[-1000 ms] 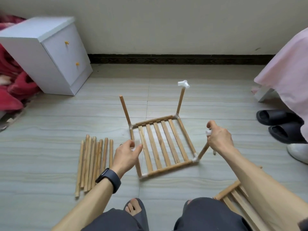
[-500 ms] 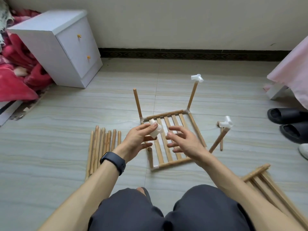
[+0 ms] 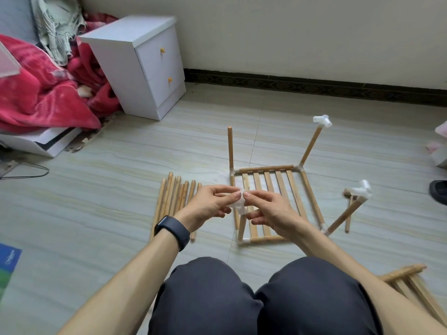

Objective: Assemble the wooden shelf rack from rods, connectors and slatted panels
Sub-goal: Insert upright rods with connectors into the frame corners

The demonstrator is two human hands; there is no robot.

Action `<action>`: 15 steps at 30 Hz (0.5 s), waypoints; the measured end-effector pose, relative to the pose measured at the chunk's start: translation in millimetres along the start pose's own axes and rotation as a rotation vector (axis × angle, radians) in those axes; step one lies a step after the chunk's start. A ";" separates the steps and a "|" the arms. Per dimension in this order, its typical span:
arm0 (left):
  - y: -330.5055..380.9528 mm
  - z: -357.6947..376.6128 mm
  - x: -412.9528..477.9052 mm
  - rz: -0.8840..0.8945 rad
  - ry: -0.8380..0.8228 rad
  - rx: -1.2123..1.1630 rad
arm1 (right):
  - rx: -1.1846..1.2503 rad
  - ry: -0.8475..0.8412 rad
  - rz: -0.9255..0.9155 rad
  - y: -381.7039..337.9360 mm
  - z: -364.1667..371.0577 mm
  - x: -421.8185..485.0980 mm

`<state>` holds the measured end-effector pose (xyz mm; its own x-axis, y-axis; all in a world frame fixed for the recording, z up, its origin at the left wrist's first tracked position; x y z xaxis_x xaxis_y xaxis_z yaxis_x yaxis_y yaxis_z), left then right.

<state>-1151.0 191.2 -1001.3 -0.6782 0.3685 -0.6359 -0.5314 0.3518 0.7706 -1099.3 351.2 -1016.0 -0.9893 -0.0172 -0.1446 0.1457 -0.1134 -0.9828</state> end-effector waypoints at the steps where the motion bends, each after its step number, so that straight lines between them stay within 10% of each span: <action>1: 0.7 2.2 1.5 0.005 -0.008 0.003 | 0.011 0.016 -0.003 0.1 -0.1 0.5; 15: -16.7 14.0 17.0 0.018 0.029 -0.112 | 0.045 0.179 0.030 18.0 -15.9 -3.0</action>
<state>-1146.6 203.6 -1025.5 -0.7014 0.3486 -0.6216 -0.5713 0.2465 0.7829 -1093.7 365.0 -1035.1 -0.9682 0.1558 -0.1957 0.1708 -0.1599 -0.9722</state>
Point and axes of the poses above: each hand's wrist, its own x-axis towards the middle knuckle, its own z-axis out of the palm, y = z × x, the point moved 6 cm from there along x, towards the middle knuckle, and after that the axes turned 15 degrees about -z, right-handed, at the moved point
